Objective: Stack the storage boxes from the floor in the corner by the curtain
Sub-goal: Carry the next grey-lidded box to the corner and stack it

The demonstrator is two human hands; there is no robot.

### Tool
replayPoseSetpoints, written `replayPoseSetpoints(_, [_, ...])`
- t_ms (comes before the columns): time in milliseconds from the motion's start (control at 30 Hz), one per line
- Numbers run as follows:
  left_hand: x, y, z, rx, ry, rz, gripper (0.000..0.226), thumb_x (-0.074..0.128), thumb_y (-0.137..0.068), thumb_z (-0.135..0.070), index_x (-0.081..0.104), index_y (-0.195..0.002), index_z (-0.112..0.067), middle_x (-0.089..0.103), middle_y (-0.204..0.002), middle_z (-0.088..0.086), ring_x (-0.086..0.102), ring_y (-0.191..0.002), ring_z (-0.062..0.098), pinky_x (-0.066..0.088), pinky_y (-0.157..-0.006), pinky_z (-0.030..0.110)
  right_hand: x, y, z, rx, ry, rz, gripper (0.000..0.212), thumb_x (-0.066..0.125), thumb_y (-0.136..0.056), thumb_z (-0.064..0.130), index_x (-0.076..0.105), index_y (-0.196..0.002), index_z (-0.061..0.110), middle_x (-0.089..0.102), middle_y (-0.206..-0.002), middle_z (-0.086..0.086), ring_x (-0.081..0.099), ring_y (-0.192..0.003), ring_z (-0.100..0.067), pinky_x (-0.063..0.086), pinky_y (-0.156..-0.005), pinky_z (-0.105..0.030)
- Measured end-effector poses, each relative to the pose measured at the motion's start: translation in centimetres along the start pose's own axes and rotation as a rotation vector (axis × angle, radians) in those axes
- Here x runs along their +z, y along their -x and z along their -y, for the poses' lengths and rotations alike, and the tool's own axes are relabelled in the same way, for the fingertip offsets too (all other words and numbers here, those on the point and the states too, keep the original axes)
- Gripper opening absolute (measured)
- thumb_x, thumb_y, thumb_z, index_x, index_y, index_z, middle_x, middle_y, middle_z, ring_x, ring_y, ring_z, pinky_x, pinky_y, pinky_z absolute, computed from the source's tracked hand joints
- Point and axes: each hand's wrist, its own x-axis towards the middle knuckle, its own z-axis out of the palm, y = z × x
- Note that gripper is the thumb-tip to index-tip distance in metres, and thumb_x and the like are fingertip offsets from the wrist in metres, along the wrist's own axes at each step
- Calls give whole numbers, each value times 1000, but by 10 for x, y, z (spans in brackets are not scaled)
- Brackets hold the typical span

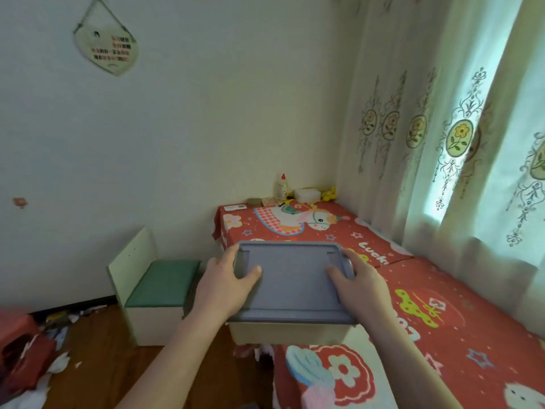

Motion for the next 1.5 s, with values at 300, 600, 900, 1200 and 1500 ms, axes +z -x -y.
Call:
replayPoseSetpoints(300, [17,7,-60,245,37,120,76,57,-83,-66,33,-147,-33,47,-141,7,49,-125,26,43,-96,36,-69,52,-19,148,46,-200,57,61,-88,49,48,-142,33,61,-132,-1,57,-118,-26,42,-93,-36])
replayPoseSetpoints(600, [53,56,-108,414,130,320,73,59,-84,-62,36,-145,-30,51,-130,7,53,-117,26,43,-89,33,-126,139,-47,324,141,-420,58,61,-88,52,50,-142,32,59,-134,-1,57,-116,-25,42,-93,-36])
replayPoseSetpoints(900, [102,136,-169,574,226,554,71,60,-84,-59,37,-145,-30,50,-126,8,52,-114,27,40,-86,33,-194,238,-83,510,210,-622,58,64,-88,47,51,-141,26,61,-131,-5,57,-113,-26,42,-91,-34])
replayPoseSetpoints(1200, [135,245,-243,753,312,699,68,62,-83,-58,39,-142,-33,50,-115,3,52,-100,21,44,-83,33,-266,347,-124,643,249,-764,61,56,-92,56,40,-146,33,56,-126,-1,57,-96,-16,52,-66,-26])
replayPoseSetpoints(1500, [156,398,-321,934,350,784,68,62,-84,-57,42,-142,-28,54,-127,7,51,-116,25,41,-94,36,-366,480,-156,761,293,-893,61,55,-93,55,40,-147,31,54,-123,-4,54,-101,-19,54,-78,-33])
